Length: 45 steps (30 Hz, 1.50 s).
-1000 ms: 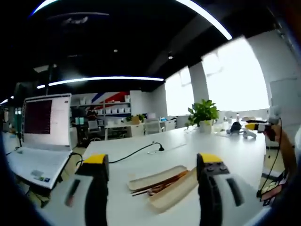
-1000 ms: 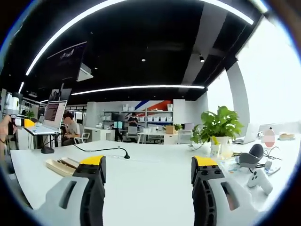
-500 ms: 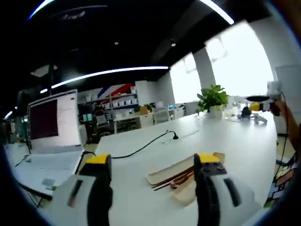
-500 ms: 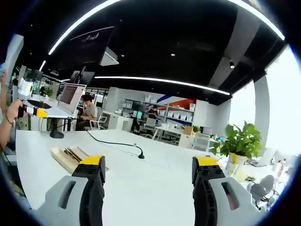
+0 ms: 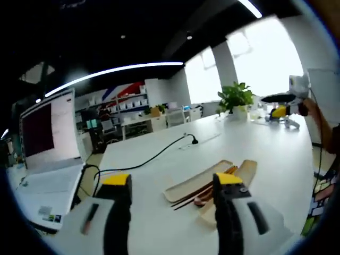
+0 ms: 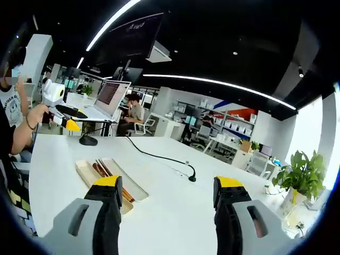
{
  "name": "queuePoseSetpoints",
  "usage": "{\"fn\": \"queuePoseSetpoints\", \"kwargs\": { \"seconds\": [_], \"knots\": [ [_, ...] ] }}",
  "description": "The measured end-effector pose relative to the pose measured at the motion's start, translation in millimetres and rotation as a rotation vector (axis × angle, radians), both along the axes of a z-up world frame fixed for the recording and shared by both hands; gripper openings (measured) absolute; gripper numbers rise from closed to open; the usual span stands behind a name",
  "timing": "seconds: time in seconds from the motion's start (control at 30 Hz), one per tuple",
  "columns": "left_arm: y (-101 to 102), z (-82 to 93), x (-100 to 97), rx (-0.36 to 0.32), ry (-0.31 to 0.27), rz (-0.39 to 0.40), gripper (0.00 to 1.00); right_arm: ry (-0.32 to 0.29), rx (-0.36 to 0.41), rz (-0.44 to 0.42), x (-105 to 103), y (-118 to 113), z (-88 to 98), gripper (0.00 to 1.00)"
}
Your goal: Arrange the utensils inside the cutlery case until each visible utensil rests in its matching compartment.
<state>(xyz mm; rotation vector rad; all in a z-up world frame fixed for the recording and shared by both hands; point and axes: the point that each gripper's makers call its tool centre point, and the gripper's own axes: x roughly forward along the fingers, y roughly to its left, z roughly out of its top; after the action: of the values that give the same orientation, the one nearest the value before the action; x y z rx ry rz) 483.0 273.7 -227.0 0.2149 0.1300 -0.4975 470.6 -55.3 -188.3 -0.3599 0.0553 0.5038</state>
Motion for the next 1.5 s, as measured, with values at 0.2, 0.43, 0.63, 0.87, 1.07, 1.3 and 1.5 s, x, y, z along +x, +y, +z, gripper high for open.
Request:
{"fn": "queuePoseSetpoints", "kwargs": {
  "seconds": [0.2,0.43,0.63,0.87,1.07,1.3,1.5],
  "knots": [
    [-7.6,-7.0,3.1,0.023,0.016,-0.022,0.63,0.054,-0.007,0.036,4.0,8.2,-14.0,0.62],
    [-4.5,-18.8,12.6,0.064,0.058,-0.026,0.55,0.098,-0.027,0.059,11.4,14.5,-28.0,0.62],
    [0.9,-34.2,22.6,0.150,0.109,-0.026,0.55,0.148,-0.097,0.084,17.8,21.6,-43.2,0.59],
    [-2.6,-60.5,31.0,0.223,0.180,-0.077,0.49,0.218,-0.171,0.127,27.5,34.9,-60.1,0.57],
    [0.9,-76.9,35.9,0.273,0.209,-0.107,0.42,0.290,-0.355,0.165,43.0,41.3,-81.3,0.51],
    [4.3,-90.2,42.4,0.305,0.248,-0.117,0.37,0.352,-0.432,0.251,48.5,62.6,-95.0,0.42],
    [3.0,-100.6,46.9,0.335,0.276,-0.129,0.35,0.378,-0.534,0.326,52.3,74.4,-103.2,0.29]
  ]
}}
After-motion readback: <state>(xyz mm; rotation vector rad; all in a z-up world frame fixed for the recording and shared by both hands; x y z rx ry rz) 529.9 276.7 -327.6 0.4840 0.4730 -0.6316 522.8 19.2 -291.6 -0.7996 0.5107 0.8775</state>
